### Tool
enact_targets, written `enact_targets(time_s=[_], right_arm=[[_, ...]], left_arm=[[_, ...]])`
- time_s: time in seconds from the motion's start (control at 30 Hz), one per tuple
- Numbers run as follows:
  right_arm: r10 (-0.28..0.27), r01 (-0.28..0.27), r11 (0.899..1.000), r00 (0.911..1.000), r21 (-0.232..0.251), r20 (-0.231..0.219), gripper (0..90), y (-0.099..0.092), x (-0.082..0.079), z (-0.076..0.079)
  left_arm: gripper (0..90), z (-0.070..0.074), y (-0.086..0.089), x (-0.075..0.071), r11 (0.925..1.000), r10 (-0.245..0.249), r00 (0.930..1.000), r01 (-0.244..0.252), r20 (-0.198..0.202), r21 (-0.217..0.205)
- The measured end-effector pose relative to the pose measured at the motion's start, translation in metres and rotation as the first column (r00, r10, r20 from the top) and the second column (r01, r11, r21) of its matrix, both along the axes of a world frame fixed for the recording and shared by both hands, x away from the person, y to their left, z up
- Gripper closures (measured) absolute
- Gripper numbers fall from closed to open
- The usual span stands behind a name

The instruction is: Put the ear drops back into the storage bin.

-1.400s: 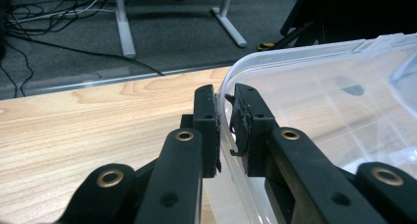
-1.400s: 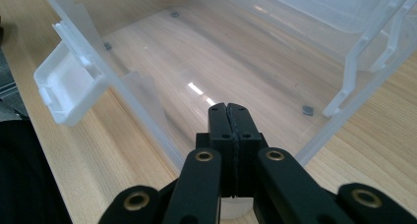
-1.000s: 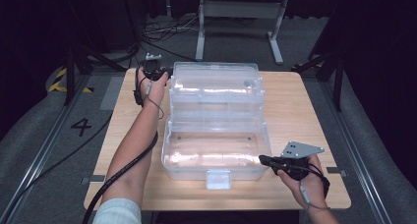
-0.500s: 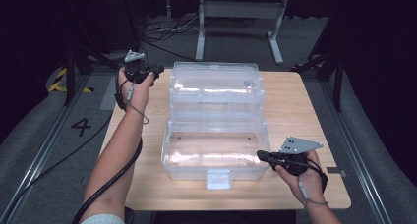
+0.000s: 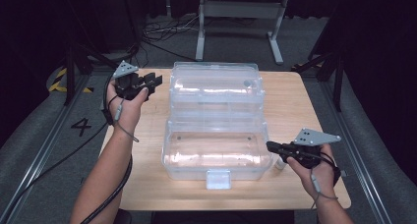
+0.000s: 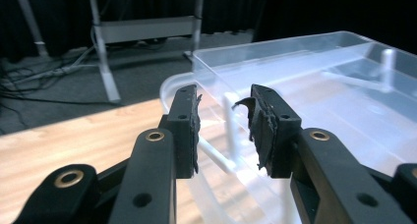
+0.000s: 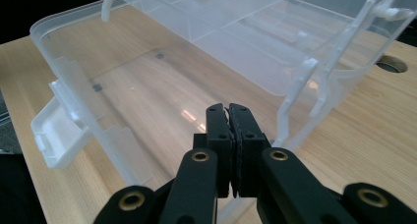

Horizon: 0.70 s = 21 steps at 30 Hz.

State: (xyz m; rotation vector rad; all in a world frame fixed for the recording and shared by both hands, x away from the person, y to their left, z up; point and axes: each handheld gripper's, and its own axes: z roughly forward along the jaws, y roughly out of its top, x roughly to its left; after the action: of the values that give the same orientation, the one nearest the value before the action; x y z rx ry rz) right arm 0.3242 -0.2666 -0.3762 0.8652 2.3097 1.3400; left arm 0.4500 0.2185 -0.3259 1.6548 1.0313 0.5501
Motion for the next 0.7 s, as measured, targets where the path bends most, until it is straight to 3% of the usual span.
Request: enact_targets(time_s=[0.1,0.33,0.53,0.7], right_arm=[[-0.016,0.016,1.000,0.9999,0.009,0.001,88.6,-0.005,0.003,0.002],[-0.047,0.046,0.998,0.9989,0.030,0.009,88.4,-0.015,0.005,0.009],[-0.057,0.057,0.998,0.9984,0.026,0.004,87.9,-0.019,0.009,0.012],[-0.076,0.076,0.997,0.9970,-0.005,-0.017,87.1,-0.024,0.015,0.018]], left_arm=[[64.8,-0.001,0.001,-0.011,1.0000,0.005,1.0000,-0.005,0.001,-0.002],[64.7,0.005,0.010,-0.020,0.9999,0.015,0.9999,-0.015,-0.007,-0.001],[64.6,0.006,0.014,-0.024,0.9992,0.034,0.9994,-0.034,0.000,0.022],[64.0,0.008,0.017,-0.027,0.9988,0.034,0.9994,-0.034,-0.002,0.034]])
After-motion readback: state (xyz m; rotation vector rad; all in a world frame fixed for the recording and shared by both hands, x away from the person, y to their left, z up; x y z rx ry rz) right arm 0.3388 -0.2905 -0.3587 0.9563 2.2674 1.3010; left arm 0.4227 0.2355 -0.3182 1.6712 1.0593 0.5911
